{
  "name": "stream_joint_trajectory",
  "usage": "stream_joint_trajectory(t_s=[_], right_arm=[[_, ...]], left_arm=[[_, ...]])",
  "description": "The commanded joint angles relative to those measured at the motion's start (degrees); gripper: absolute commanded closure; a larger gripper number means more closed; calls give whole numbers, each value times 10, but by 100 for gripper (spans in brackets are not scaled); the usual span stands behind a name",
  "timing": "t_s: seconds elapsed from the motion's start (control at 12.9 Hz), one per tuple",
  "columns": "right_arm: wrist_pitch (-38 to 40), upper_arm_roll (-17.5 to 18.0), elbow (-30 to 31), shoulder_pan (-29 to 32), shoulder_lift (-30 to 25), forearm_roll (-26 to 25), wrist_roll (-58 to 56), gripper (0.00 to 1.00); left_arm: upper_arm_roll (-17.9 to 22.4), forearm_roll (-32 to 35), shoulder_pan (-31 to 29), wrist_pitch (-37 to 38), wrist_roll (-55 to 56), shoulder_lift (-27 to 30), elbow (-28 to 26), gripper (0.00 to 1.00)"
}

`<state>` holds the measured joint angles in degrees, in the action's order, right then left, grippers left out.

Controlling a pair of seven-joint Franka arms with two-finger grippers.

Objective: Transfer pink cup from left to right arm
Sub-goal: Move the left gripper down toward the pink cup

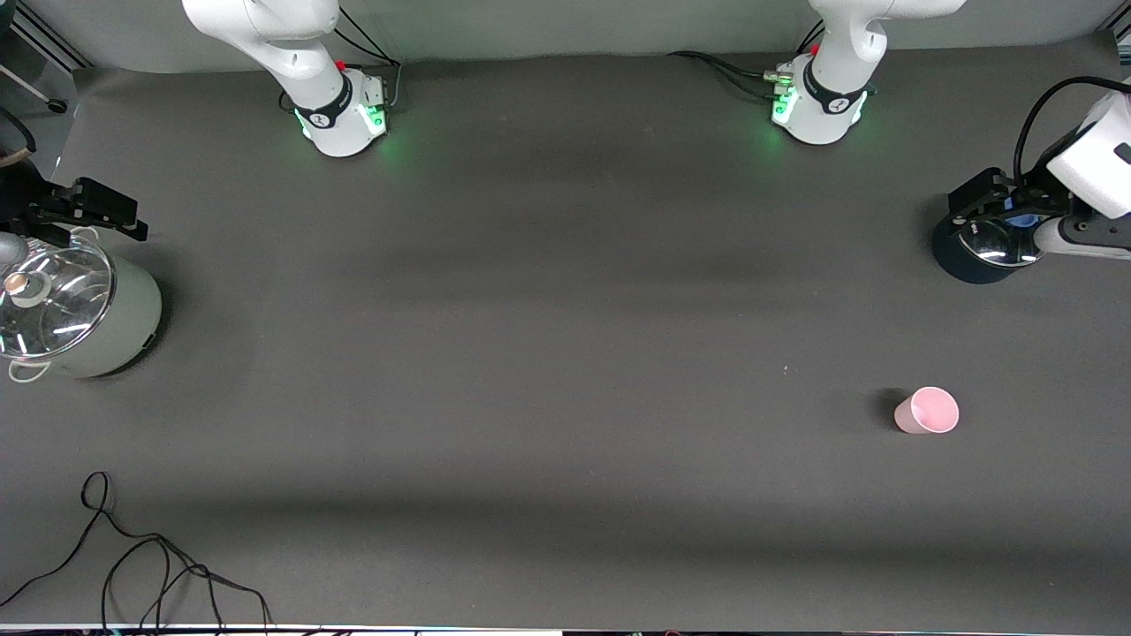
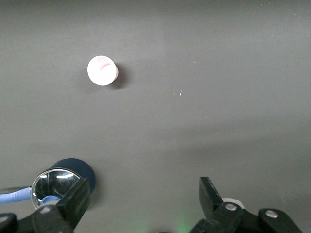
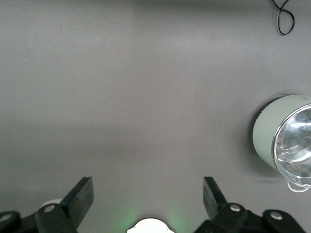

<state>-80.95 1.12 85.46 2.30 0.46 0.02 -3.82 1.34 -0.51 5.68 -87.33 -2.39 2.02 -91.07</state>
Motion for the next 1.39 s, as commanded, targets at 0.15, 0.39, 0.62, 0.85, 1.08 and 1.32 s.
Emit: stream_joint_trajectory(t_s=[0.15,0.39,0.62,0.85,1.08,1.32], right_arm=[[11,-2,-18,-1,9,2,-8,0],[11,-2,-18,-1,9,2,-8,0],[11,-2,-18,-1,9,2,-8,0],[11,-2,-18,-1,9,2,-8,0],[11,-2,-17,-1,9,2,-8,0],[11,-2,-17,-2,9,2,-8,0]], left_arm=[[1,10,8,-2,2,-11,24,0],[5,-2,3,-5,-136,-31,43,0],[8,-70,-53,-46,-302,-65,43,0],[7,-196,-143,-45,-517,-111,43,0],[7,-238,-196,-46,-643,-163,44,0],[7,-271,-243,-46,-768,-224,70,0]])
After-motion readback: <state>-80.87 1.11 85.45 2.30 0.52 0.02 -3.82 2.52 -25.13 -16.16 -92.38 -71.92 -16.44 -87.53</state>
